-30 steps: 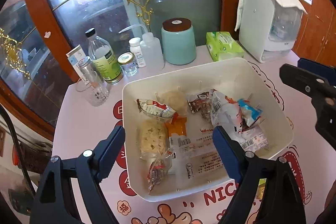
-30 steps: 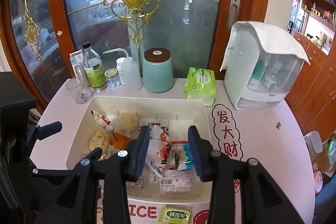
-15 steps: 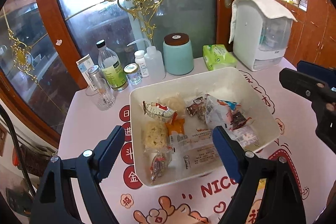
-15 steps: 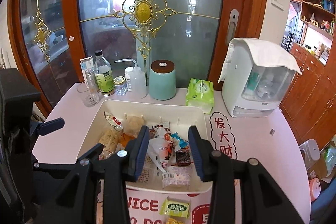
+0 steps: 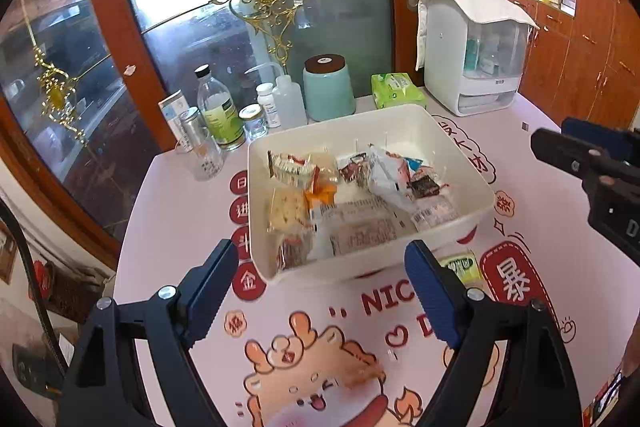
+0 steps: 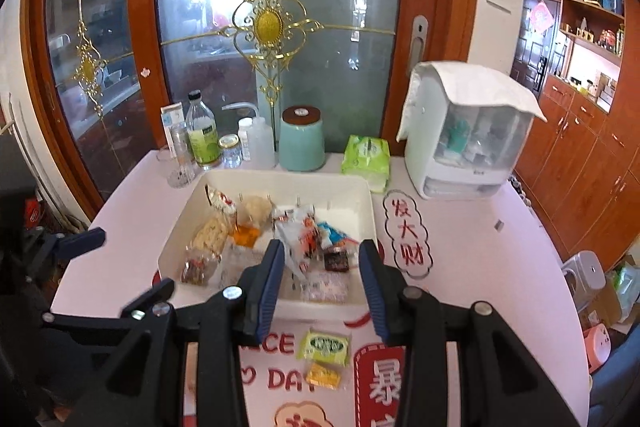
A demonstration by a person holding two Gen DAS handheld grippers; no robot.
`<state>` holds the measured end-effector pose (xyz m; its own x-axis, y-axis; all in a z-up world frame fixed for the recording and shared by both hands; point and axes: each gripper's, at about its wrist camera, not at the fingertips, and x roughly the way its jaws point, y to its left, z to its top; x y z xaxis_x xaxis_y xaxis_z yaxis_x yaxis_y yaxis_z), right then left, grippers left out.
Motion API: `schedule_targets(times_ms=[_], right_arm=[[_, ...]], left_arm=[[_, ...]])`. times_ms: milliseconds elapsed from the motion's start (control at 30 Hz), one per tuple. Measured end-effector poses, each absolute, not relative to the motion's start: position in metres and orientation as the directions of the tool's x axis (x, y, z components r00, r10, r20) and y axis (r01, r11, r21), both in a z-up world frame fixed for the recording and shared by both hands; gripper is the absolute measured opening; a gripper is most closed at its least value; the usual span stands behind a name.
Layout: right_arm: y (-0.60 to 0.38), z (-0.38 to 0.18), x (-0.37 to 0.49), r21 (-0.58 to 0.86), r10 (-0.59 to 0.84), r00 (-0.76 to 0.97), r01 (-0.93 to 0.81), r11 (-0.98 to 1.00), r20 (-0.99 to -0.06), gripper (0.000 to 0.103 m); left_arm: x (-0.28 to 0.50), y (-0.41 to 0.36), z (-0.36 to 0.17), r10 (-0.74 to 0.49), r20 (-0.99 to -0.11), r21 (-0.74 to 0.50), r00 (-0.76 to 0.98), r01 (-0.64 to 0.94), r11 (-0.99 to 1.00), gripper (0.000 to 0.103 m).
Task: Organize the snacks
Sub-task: 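Withdraw both grippers from the tray toward the yellow and green packets, then grasp the yellow packet with right gripper while left grasps the small brown pastry bag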
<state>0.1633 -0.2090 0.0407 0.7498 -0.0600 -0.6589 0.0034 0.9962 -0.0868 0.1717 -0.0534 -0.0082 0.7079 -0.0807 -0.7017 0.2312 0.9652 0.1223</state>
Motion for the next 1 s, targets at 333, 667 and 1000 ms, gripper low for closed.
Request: schedule_targets(times_ms=[333, 667, 1000], right_arm=[[-0.228, -0.011, 0.136, -0.027, -0.013, 0.661, -0.011, 1.000, -0.750, 0.039], [-0.256, -0.079, 0.142, 0.085, 0.066, 0.521, 0.014, 0.996, -0.851, 0.045], [-0.261, -0.151, 0.170, 0.129, 0.100, 0.368, 0.057, 0.990, -0.924, 0.045]], left_arm=[[0.137, -0.045, -0.051, -0.064, -0.738, 0.102, 0.672, 0.204, 0.974, 0.084], [0.141, -0.003, -0.134, -0.081, -0.849, -0.014, 0.522, 0.131, 0.991, 0.085], [0.147, -0.021, -0.175, -0.151, -0.885, -0.027, 0.441, 0.275, 0.961, 0.085]])
